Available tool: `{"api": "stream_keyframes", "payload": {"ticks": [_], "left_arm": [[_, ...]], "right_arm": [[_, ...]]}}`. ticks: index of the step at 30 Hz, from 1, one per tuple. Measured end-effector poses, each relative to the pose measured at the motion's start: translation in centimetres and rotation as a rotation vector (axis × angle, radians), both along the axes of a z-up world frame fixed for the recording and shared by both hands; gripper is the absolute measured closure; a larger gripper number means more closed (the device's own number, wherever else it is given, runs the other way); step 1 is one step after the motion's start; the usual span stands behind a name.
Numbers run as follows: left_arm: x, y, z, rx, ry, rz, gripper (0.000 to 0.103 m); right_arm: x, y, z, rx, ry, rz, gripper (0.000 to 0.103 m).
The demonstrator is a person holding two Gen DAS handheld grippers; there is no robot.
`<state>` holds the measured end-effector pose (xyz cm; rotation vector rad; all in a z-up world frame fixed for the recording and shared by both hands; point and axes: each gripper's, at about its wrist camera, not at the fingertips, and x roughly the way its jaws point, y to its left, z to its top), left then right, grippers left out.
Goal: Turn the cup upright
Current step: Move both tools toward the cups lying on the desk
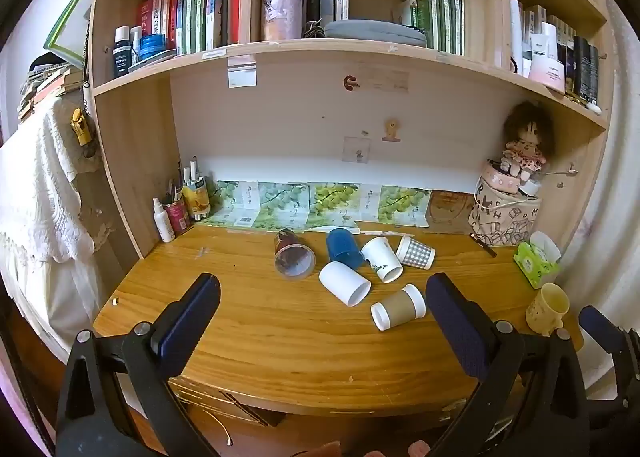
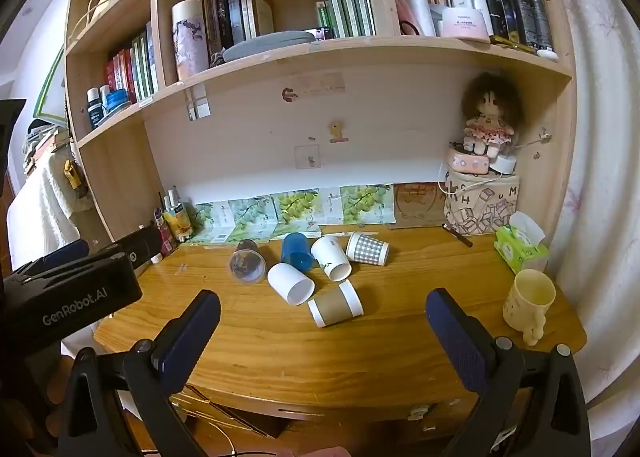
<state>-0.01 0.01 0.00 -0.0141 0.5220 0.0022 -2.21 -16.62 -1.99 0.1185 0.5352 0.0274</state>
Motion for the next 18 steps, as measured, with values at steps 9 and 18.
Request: {"api": "stream_keyframes", "payload": {"ticks": [9,18], "left_arm": [[0.2,-0.4,0.2,-0.015,-0.009,-0.020,0.000],[0.4,1.0,0.5,-0.038,-0.026,-0.015,0.000]], "right_arm": [[0.1,0.3,0.0,-0.007,0.003,0.003,0.000],[0.7,0.9,0.0,-0.008,-0.007,0.001,0.000]]}}
